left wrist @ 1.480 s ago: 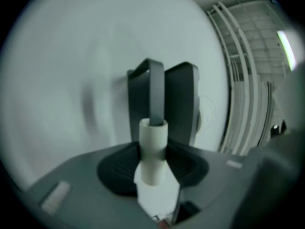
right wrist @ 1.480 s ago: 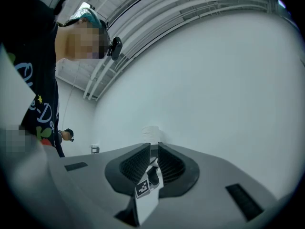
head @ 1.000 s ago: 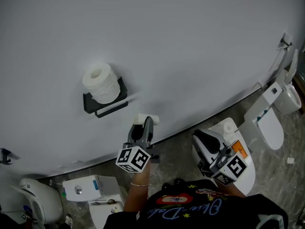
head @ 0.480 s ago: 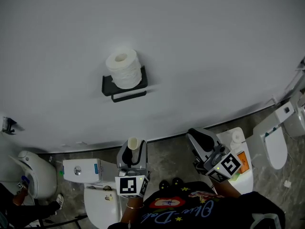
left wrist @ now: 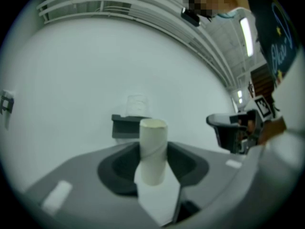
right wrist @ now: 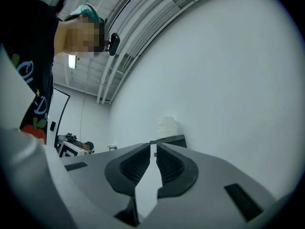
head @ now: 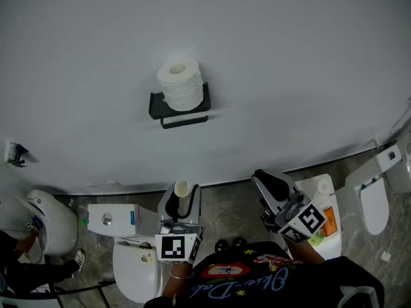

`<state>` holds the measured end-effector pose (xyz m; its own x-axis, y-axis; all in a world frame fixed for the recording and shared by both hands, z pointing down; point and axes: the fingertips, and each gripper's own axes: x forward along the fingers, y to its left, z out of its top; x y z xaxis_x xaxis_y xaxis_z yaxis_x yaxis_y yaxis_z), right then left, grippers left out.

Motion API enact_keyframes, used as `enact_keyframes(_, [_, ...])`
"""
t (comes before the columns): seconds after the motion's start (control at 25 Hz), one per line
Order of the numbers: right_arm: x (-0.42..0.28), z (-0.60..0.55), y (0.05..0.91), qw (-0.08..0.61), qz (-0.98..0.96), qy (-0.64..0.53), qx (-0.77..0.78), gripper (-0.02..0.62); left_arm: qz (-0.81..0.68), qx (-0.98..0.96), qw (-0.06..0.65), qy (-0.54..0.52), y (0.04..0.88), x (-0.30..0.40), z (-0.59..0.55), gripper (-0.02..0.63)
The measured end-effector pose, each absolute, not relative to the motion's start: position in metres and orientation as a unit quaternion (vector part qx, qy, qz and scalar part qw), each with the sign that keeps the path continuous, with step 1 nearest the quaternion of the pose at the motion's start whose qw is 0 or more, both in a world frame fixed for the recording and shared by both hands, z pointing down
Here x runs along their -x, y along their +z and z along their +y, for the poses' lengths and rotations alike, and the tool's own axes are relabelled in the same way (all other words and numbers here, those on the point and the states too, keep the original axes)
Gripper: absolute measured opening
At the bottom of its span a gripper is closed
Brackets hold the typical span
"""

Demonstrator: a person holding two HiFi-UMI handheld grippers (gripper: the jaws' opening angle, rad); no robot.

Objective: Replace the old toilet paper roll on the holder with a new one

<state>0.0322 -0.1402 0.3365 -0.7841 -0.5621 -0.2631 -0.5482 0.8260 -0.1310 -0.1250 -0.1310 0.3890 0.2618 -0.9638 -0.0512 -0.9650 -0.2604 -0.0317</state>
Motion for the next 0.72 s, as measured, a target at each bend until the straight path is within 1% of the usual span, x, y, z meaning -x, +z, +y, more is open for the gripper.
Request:
enact_keyframes(0.16, [-0.027,-0.138,0.334,0.153,0.946,-0.026,0.283,0.037,0.602,0.797,0.040,-0.012,0.386,0.122,-0.127,0.170])
enact_keyframes(0.24, [-0.023,-0.137,0.338,0.143,0.951,-0.019,0.275,0.037,0.601,0.798,0.048,-0.013,0.385,0.121,-0.126,0.169])
enact_keyframes(0.36, [-0.008,-0.137,0.320,0.137,0.964,0.003,0.228,0.037,0.602,0.798,0.034,-0.001,0.386,0.124,-0.124,0.169])
enact_keyframes(0.48, [0.008,-0.145,0.293,0.118,0.975,0.051,0.180,0.037,0.604,0.796,0.026,0.012,0.384,0.129,-0.121,0.169])
enact_keyframes(0.56, [0.018,-0.153,0.283,0.088,0.981,0.068,0.158,0.037,0.604,0.797,0.030,0.015,0.381,0.132,-0.119,0.169])
enact_keyframes(0.64, [0.030,-0.162,0.277,0.042,0.986,0.084,0.137,0.037,0.605,0.796,0.029,0.018,0.381,0.134,-0.118,0.169])
enact_keyframes(0.72, [0.043,-0.172,0.262,0.009,0.985,0.124,0.120,0.037,0.608,0.793,0.028,0.019,0.380,0.136,-0.118,0.169])
